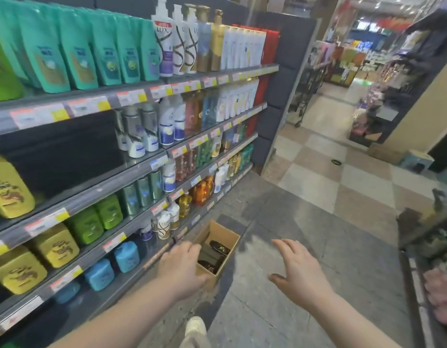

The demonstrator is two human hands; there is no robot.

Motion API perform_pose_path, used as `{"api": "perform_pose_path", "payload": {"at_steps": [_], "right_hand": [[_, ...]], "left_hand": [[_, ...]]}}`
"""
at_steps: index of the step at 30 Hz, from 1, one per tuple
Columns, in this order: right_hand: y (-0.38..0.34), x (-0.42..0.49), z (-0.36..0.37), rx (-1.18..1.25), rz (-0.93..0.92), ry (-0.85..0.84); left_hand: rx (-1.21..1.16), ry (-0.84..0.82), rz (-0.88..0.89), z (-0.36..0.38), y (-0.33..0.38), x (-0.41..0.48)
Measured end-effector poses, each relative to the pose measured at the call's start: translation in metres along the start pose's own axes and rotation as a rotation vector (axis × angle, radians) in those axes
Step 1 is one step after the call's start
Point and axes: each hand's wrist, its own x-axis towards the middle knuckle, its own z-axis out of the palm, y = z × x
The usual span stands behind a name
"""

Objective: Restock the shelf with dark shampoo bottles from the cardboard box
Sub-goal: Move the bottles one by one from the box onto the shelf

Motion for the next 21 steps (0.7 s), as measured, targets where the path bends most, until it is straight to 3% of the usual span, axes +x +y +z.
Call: {"api": "perform_pose_path", "payload": {"at_steps": [13, 21], "right_hand": [[0.098, 0.253, 0.006, -0.097, 0.011, -0.239], [0.115, 0.419, 0.048, -0.159, -0.25, -0.45]], "left_hand": [[-0.038, -0.198, -0.114, 0.015, 0.021, 0.264], [-0.189, -0.188, -0.442, 0.038, -0.004, 0.337]]}}
